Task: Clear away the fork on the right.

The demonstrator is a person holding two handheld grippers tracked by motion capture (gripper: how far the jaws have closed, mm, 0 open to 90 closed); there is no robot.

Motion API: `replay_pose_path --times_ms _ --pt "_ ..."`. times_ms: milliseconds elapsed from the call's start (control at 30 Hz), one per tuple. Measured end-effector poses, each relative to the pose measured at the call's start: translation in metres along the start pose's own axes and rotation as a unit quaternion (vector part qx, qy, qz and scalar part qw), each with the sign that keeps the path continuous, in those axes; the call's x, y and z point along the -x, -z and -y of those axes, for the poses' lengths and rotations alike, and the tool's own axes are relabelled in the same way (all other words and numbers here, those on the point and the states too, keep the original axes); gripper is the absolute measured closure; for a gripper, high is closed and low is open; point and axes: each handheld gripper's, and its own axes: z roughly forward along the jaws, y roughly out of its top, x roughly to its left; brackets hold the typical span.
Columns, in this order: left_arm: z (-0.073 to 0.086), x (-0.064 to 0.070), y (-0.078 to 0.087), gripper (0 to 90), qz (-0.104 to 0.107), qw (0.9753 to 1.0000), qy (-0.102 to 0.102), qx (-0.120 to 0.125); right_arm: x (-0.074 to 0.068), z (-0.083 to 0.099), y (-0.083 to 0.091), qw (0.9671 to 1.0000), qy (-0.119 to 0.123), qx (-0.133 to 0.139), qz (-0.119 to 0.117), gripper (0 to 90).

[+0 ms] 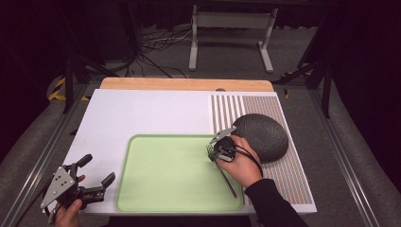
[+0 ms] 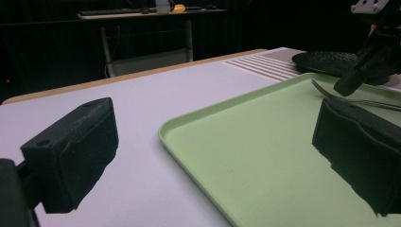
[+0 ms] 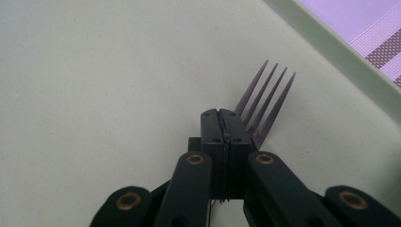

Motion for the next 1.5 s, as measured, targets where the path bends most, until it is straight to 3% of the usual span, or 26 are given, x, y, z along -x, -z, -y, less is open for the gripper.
replay_pose_path --times_ms 567,833,1500 --pt "0.0 0.0 0.0 1.7 0.001 1.0 -0.001 0.0 -0.003 0.0 -0.012 0.9999 0.011 -0.007 0.0 89.8" --pt "0.0 0.0 0.0 1.7 0.001 1.0 -0.001 0.0 0.0 0.0 -0.012 0.9997 0.014 -0.01 0.018 89.8" --pt "0.0 0.0 -0.001 1.7 0.003 1.0 -0.001 -0.002 0.02 0.01 -0.005 0.9984 -0.024 -0.005 0.052 89.8"
